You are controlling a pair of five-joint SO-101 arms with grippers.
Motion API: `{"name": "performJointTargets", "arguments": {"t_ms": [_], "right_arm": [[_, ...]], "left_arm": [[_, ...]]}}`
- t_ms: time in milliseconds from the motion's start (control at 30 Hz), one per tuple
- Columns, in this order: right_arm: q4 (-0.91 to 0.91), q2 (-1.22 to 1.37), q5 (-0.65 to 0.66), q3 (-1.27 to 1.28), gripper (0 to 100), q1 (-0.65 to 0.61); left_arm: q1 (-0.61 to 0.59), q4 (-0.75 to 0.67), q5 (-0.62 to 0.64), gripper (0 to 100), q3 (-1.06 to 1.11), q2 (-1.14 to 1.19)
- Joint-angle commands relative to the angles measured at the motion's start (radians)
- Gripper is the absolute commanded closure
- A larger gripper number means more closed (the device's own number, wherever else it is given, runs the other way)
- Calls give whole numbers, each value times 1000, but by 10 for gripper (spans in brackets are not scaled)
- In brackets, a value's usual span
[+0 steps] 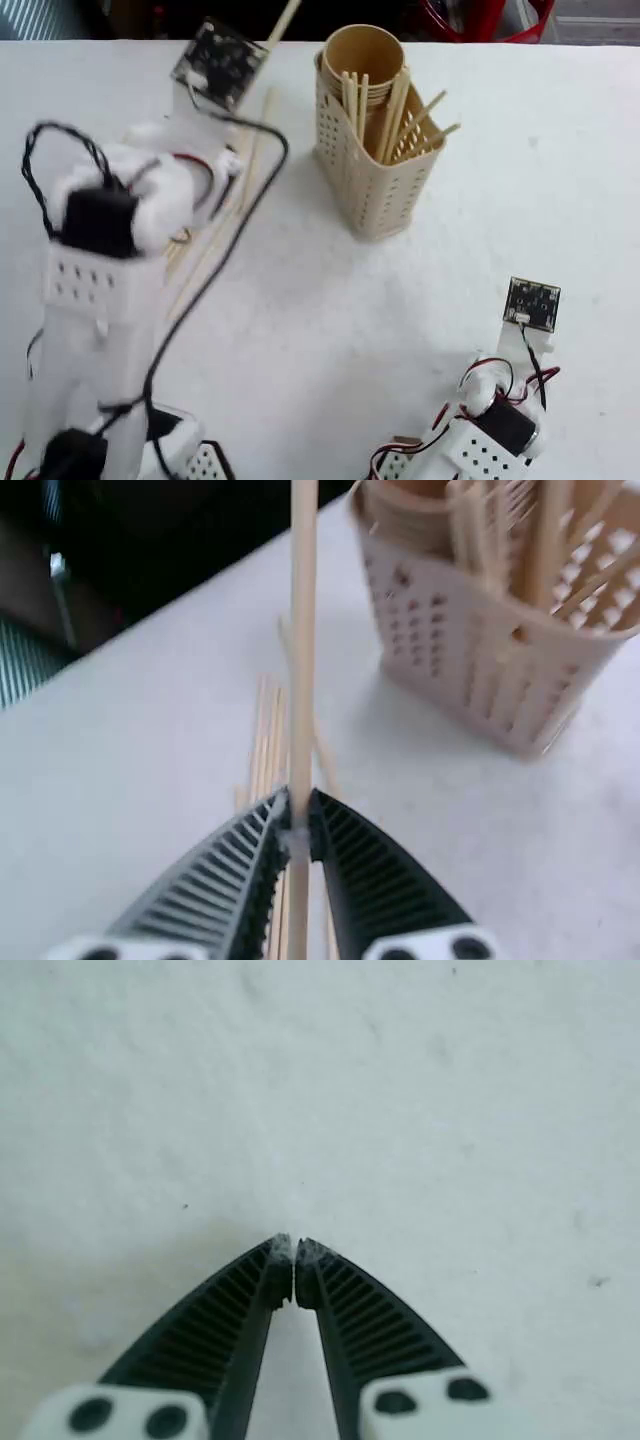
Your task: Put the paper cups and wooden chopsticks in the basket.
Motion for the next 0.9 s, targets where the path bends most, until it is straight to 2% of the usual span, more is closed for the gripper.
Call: {"name": "performJointTargets", "arguments": {"t_ms": [0, 200, 300, 433, 633, 867], "right_arm": [[5, -8, 9, 9, 980, 4], [5, -8, 9, 9, 980, 4], [5, -8, 9, 9, 980, 4], [5, -8, 9, 9, 980, 4], [5, -8, 9, 9, 980, 4], [5, -8, 9, 9, 980, 4]], "left_arm": [[193, -298, 84, 979, 117, -136], [409, -658, 138, 979, 123, -65], [463, -804, 144, 979, 124, 8], [464, -984, 143, 979, 123, 131], [418, -1181, 143, 979, 115, 352], [364, -1229, 230, 976, 115, 464]]}}
